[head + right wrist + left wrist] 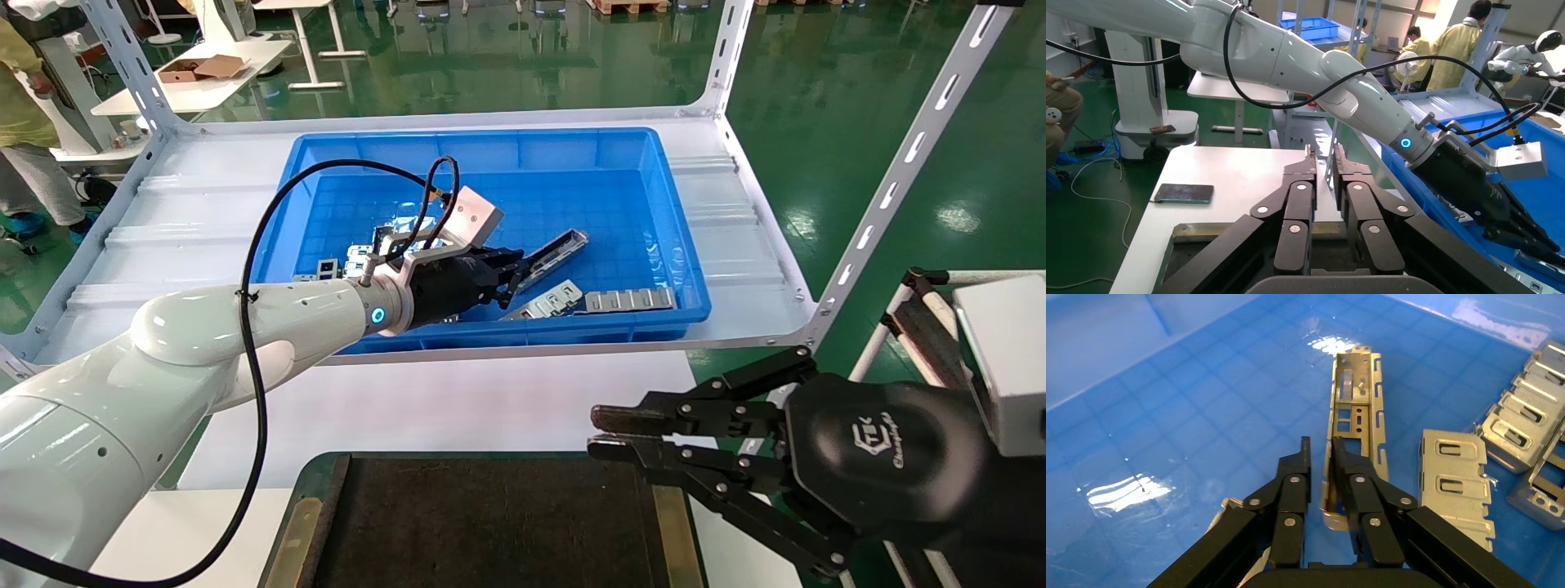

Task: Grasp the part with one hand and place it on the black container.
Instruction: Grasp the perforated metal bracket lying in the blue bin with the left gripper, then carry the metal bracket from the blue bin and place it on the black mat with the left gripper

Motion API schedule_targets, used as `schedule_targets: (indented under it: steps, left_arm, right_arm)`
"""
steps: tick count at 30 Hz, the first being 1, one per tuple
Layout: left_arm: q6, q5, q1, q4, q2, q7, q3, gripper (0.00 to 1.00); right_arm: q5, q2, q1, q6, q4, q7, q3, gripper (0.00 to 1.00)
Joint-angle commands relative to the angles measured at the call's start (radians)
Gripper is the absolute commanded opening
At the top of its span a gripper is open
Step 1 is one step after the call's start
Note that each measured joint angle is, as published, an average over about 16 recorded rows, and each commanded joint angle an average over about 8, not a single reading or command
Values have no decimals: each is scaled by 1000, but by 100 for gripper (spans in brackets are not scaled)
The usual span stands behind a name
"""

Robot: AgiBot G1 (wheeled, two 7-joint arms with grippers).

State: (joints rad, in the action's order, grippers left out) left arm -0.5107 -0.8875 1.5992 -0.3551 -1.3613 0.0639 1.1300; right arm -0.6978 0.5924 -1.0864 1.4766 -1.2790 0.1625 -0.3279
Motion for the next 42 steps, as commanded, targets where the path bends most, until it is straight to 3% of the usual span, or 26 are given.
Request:
schedule_targets:
  steps: [1, 14, 21, 32, 42]
  left_arm:
    - [0, 7, 0, 3, 0, -3, 5, 0]
    - [3, 89, 9, 4, 3, -54, -6, 0]
    - [-52, 150, 33, 17, 11, -121, -40, 0]
    - [-302, 240, 65, 87, 59, -244, -107, 0]
    - [-573, 283, 43, 83, 146, -283, -128, 0]
  right_arm:
    - [0, 0, 0, 0, 0, 0, 0, 0]
    - [0, 0, 0, 0, 0, 0, 0, 0]
    - [0, 0, 0, 0, 0, 0, -1, 0]
    - [1, 0, 0, 0, 0, 0, -1, 0]
    - [1, 0, 0, 0, 0, -1, -1, 0]
